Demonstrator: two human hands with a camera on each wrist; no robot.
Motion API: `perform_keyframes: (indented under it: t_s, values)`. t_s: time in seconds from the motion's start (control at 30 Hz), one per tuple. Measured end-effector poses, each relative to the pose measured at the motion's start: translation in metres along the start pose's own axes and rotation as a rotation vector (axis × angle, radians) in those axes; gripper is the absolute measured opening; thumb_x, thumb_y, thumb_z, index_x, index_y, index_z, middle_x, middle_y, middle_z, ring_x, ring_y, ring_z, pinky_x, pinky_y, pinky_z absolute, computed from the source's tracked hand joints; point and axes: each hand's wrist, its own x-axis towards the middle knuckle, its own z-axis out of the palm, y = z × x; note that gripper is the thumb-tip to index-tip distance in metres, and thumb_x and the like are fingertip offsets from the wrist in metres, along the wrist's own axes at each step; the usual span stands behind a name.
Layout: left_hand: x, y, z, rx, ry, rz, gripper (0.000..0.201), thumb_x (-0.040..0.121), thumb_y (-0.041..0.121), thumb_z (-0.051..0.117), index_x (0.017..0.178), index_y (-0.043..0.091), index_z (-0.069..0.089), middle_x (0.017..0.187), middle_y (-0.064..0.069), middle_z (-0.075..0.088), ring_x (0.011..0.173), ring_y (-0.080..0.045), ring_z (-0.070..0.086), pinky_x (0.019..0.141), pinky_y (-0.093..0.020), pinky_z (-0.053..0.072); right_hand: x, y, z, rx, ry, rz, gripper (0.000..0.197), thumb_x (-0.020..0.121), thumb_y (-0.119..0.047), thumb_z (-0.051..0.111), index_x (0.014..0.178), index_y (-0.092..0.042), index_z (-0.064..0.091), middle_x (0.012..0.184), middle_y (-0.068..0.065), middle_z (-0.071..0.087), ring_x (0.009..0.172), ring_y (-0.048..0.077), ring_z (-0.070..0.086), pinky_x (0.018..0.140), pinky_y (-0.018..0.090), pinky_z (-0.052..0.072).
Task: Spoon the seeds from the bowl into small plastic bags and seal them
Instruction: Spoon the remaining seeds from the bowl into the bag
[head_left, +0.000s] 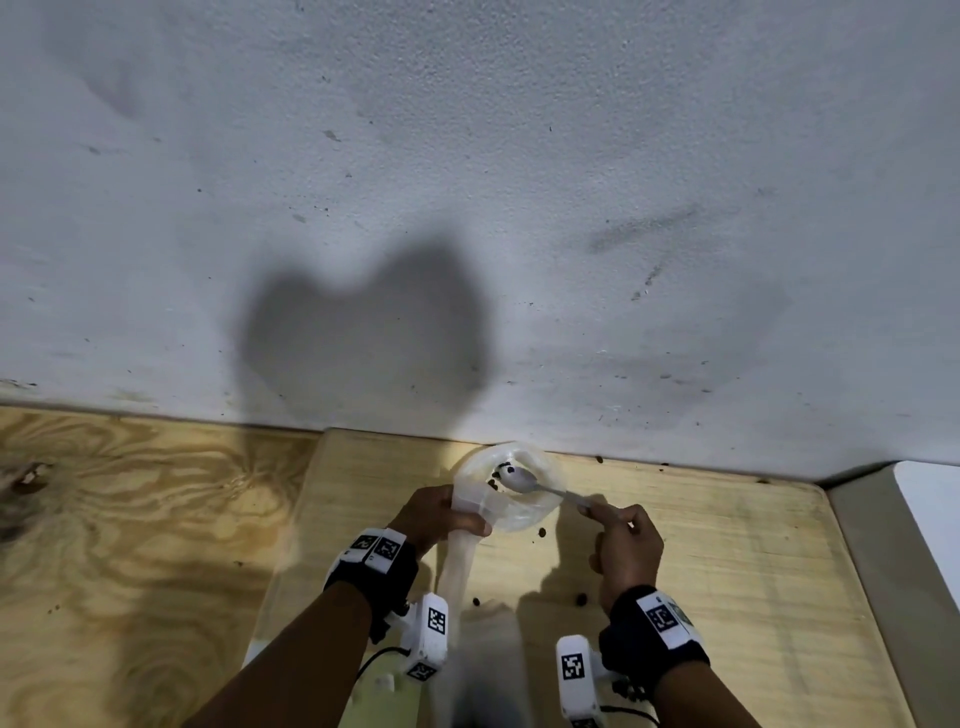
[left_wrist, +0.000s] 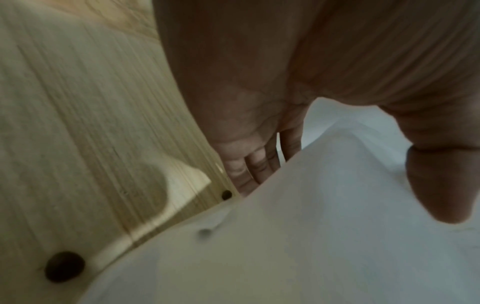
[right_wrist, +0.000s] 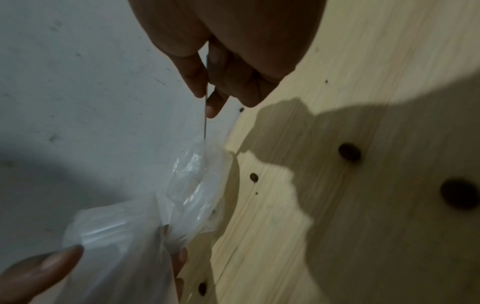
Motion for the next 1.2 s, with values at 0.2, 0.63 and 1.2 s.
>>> perform_keyframes:
  t_s: [0.2,0.63,1.2]
  values:
    - [-0.006,-0.001,0.004,0.039,0.018,0.03,0.062,0.044,0.023,0.085,0.104,0.017,0.072,0.099,-0.005,0.073,0.092,-0.024,0.066,0.072,-0.03,0.052,-0.011,-0.023,-0.022,0.052,-0.077,-0.173,0.038,0.083,-0.006,0.07,0.063,-0.016,0.039,0.07,0.016,0.045,0.045,0.016,0.025,0.044,0.024,0.024]
    - [-0.007,0.004,0.009,0.165,0.018,0.042,0.056,0.048,0.021,0.09,0.101,0.02,0.072,0.099,-0.002,0.073,0.093,-0.022,0.067,0.072,-0.029,0.053,-0.031,-0.066,-0.02,-0.287,-0.33,-0.605,0.045,0.082,-0.005,0.075,0.06,-0.028,0.044,0.075,0.023,0.067,0.055,0.021,0.044,0.054,0.031,0.035]
    - [-0.006,0.008,0.005,0.075,-0.042,0.055,0.051,0.044,0.021,0.084,0.095,0.019,0.076,0.096,-0.003,0.075,0.094,-0.025,0.068,0.082,-0.037,0.055,-0.032,-0.009,-0.003,-0.55,-0.114,-0.688,0.041,0.08,-0.005,0.068,0.059,-0.02,0.036,0.046,-0.007,0.035,0.042,0.013,0.03,0.046,0.024,0.033]
